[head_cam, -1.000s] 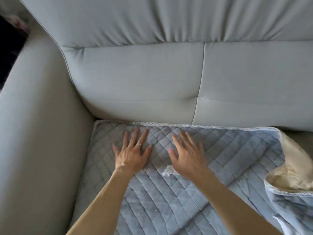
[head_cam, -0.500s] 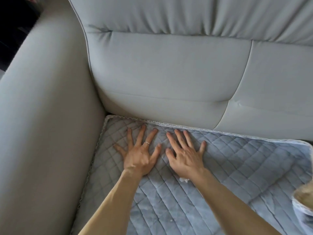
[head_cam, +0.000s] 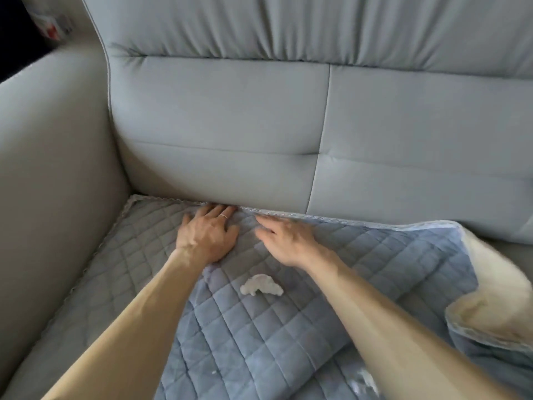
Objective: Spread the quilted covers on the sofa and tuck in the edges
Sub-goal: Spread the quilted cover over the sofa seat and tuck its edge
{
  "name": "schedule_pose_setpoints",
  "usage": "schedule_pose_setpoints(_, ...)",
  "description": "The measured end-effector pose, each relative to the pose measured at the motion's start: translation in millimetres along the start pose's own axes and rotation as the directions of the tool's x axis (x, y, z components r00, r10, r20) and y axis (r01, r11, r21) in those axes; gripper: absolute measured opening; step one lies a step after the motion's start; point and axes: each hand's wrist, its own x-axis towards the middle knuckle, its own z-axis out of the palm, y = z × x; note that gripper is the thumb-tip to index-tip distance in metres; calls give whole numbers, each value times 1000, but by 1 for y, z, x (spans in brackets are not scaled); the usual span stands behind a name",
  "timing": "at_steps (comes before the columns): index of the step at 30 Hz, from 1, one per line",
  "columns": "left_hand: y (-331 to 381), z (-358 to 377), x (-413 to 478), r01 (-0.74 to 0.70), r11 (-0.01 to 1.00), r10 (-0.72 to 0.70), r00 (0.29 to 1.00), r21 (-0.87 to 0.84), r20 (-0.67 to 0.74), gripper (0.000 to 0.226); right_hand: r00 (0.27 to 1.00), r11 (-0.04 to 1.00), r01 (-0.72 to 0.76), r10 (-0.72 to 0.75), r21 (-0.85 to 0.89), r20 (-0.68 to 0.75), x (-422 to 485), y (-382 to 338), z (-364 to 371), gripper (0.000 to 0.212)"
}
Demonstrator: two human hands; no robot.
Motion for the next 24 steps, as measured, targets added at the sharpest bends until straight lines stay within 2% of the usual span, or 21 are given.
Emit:
schedule_pose_setpoints(2, 21, -2, -4, 54, 997, -55, 998, 53, 25, 55, 998, 997, 1, 4, 82, -66, -30, 14, -13, 43)
schedule_pose_setpoints(5, 68, 0, -17, 73, 997, -73, 997, -8, -25, 51, 980, 999, 45, -44, 2, -193, -83, 53, -14, 41)
schedule_pose_setpoints(7, 116, 2, -24, 19, 998, -21, 999, -56, -42, 48, 969, 996, 18, -39, -84, -245, -110, 86, -19, 39)
schedule_pose_setpoints(9, 176, 10, -37, -90, 996, 87, 993, -26, -82, 50, 939, 988, -16, -38, -153, -343, -139, 119, -28, 35)
schedule_pose_setpoints(12, 238, 13, -49, -207, 978, 206, 977, 2, -55, 55, 907, 963, -104, -9, -247, -420, -163, 149, -41, 40)
schedule_pose_setpoints(15, 276, 26, -68, -175, 984, 173, 983, -39, -58, 62, 907, 919, -195, 37, -342, -420, -184, 185, -52, 47)
schedule_pose_setpoints(17, 285, 37, -79, -133, 991, 133, 990, -7, -42, 66, 922, 896, -235, 83, -376, -378, -194, 213, -58, 53)
schedule_pose_setpoints(20, 287, 41, -87, -73, 997, 73, 997, 16, -29, 65, 944, 891, -249, 135, -380, -301, -204, 244, -71, 48)
schedule_pose_setpoints(24, 301, 33, -86, -10, 997, 6, 999, 76, 43, 57, 912, 859, -184, -33, -478, -409, -201, 265, -110, 45)
